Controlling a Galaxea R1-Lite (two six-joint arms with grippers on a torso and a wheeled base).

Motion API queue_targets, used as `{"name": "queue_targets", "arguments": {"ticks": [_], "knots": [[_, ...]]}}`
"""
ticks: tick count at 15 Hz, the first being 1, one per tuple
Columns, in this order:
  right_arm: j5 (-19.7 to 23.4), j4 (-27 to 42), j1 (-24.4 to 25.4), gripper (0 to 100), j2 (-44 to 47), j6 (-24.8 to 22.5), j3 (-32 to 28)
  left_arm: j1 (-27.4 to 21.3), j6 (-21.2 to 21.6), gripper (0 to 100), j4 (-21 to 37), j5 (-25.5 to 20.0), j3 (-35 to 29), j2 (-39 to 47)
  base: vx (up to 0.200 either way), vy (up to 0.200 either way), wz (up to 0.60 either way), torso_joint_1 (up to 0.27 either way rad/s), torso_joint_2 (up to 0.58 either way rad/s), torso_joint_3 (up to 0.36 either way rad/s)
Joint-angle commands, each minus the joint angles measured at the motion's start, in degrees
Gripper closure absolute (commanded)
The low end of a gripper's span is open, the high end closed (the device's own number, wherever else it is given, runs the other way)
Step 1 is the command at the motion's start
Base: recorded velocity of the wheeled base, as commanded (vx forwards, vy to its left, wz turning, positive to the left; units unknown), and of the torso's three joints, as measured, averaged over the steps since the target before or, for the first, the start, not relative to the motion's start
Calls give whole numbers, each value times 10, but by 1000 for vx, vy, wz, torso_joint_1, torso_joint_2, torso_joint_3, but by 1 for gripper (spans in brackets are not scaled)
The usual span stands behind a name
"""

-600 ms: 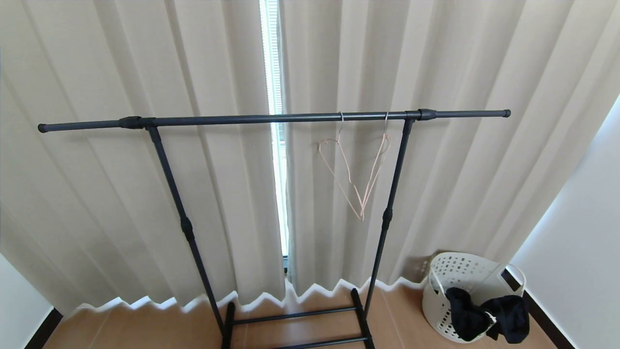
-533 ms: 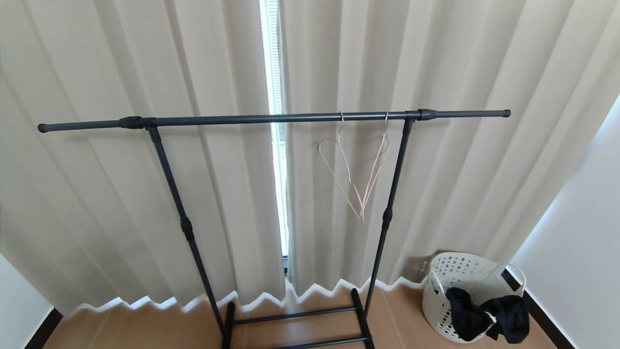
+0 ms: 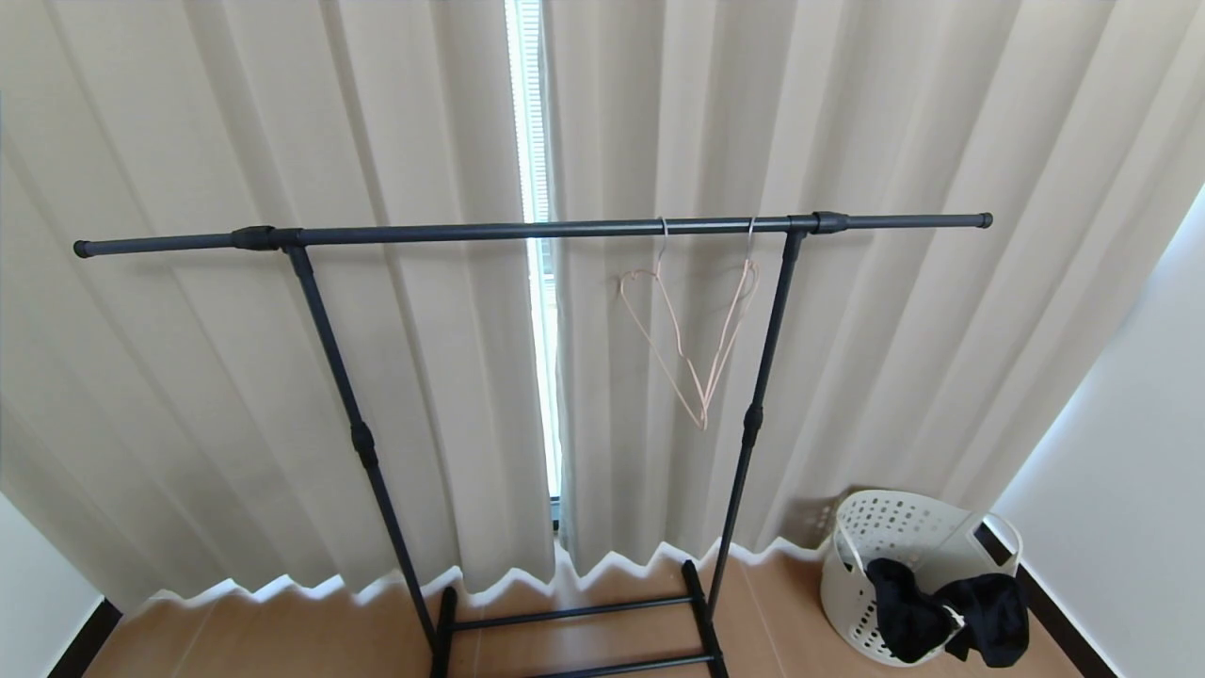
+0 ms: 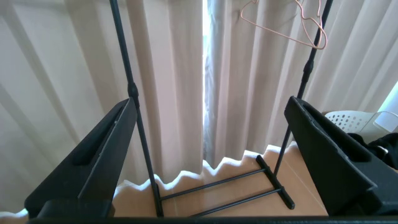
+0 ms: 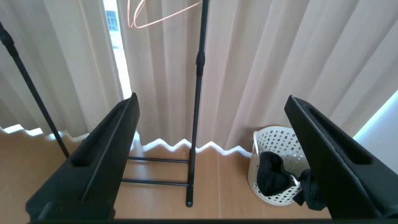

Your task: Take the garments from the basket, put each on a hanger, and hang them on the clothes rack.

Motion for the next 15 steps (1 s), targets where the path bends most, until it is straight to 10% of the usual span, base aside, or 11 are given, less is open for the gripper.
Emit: {"name": "queue_targets", "arguments": {"ticks": [1,15], "knots": [[0,0,0,0,0,0,0,0,0,0,0,0,0,1,0,0,0,0,0,0],[0,0,0,0,0,-4,0,0,0,0,0,0,0,1,0,0,0,0,0,0]]}}
